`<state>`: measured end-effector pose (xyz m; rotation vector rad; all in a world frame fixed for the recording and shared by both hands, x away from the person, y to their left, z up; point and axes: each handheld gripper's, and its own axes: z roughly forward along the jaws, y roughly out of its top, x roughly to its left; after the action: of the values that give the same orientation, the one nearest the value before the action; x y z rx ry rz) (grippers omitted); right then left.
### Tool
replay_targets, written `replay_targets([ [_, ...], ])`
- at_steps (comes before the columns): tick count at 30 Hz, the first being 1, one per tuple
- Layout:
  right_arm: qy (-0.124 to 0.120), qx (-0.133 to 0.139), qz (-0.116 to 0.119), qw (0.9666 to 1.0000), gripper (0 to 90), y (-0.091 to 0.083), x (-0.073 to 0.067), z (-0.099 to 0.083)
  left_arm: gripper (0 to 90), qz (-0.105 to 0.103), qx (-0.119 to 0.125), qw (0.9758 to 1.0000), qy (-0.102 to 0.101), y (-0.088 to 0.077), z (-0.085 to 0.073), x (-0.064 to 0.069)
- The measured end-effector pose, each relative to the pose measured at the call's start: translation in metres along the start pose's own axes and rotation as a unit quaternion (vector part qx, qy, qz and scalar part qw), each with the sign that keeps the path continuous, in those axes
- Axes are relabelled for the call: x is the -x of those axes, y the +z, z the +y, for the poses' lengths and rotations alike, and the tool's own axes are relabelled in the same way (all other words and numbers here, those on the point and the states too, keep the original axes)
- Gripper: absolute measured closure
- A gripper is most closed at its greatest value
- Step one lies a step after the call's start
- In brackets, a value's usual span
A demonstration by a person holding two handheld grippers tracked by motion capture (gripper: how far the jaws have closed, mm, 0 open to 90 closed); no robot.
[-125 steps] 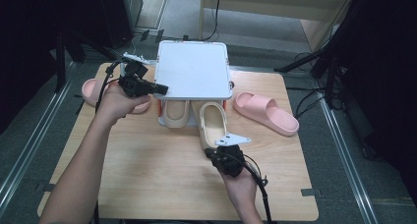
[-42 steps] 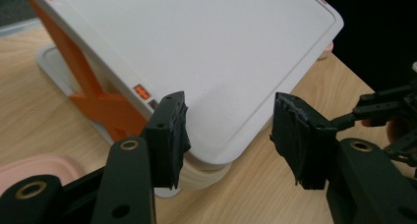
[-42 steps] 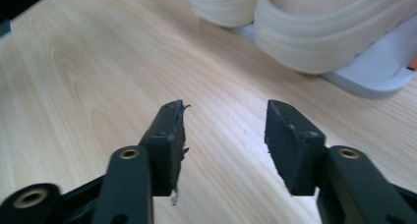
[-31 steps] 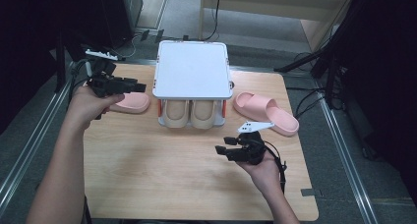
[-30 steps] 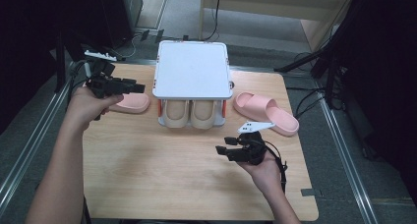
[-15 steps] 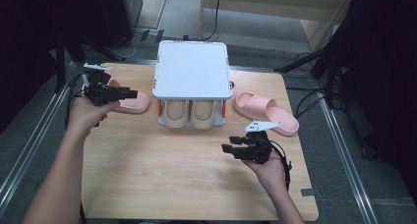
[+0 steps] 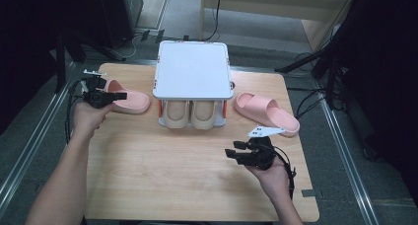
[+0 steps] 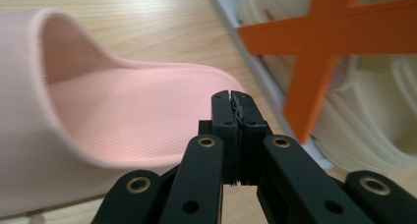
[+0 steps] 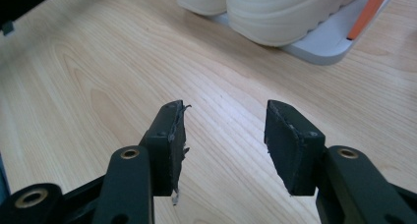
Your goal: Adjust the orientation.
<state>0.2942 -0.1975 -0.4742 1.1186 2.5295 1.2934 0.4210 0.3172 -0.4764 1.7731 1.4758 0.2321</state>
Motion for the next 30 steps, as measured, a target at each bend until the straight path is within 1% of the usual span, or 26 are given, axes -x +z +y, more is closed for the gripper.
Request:
replay_targets([
  [1,0.0,-0.003,-0.002,1.0,50.4,0.0,-0.001,-0.001,89.4,0.003,0.002,1.0,-0.001,0.002,0.0,-0.002],
  [4,-0.001,-0.006,-0.006,1.0,50.3,-0.001,-0.002,-0.004,89.4,0.009,-0.002,0.9999,-0.014,0.009,-0.001,-0.008],
  [5,-0.002,-0.007,-0.007,0.9999,50.2,-0.001,-0.002,-0.005,89.4,0.014,-0.004,0.9998,-0.017,0.012,-0.002,-0.011],
  [8,-0.002,-0.007,-0.012,0.9999,50.1,-0.003,-0.002,-0.006,89.5,0.018,-0.005,0.9994,-0.029,0.016,-0.004,-0.017],
  [10,0.003,-0.006,-0.013,0.9999,49.9,-0.004,-0.001,-0.006,89.4,0.02,-0.009,0.9991,-0.037,0.018,-0.006,-0.022],
  [11,0.004,-0.005,-0.013,0.9999,49.9,-0.004,-0.001,-0.006,89.4,0.021,-0.008,0.9991,-0.037,0.018,-0.007,-0.023],
  [15,0.003,-0.005,-0.013,0.9999,49.9,-0.003,0.0,-0.006,89.4,0.027,-0.009,0.9984,-0.049,0.018,-0.011,-0.031],
  [16,0.002,-0.007,-0.013,0.9999,49.9,-0.003,-0.001,-0.006,89.4,0.032,-0.015,0.998,-0.051,0.018,-0.013,-0.033],
  [17,-0.001,-0.007,-0.012,0.9999,49.9,-0.002,-0.001,-0.006,89.3,0.04,-0.021,0.9978,-0.049,0.018,-0.014,-0.034],
  [18,-0.003,-0.007,-0.012,0.9999,49.9,-0.001,-0.001,-0.005,89.3,0.035,-0.017,0.9981,-0.048,0.017,-0.015,-0.035],
  [19,-0.003,-0.008,-0.012,0.9999,49.9,-0.001,-0.001,-0.005,89.3,0.032,-0.018,0.998,-0.051,0.016,-0.016,-0.036],
  [23,-0.004,-0.008,-0.011,0.9999,49.9,0.0,0.0,-0.002,89.3,0.034,-0.021,0.9981,-0.047,0.013,-0.019,-0.037],
  [27,-0.009,-0.007,-0.007,0.9999,49.9,0.003,0.002,0.002,89.3,0.033,-0.022,0.9979,-0.05,0.006,-0.024,-0.04],
  [30,-0.013,-0.007,-0.004,0.9999,49.9,0.006,0.002,0.005,89.3,0.036,-0.021,0.9978,-0.051,0.0,-0.029,-0.043],
])
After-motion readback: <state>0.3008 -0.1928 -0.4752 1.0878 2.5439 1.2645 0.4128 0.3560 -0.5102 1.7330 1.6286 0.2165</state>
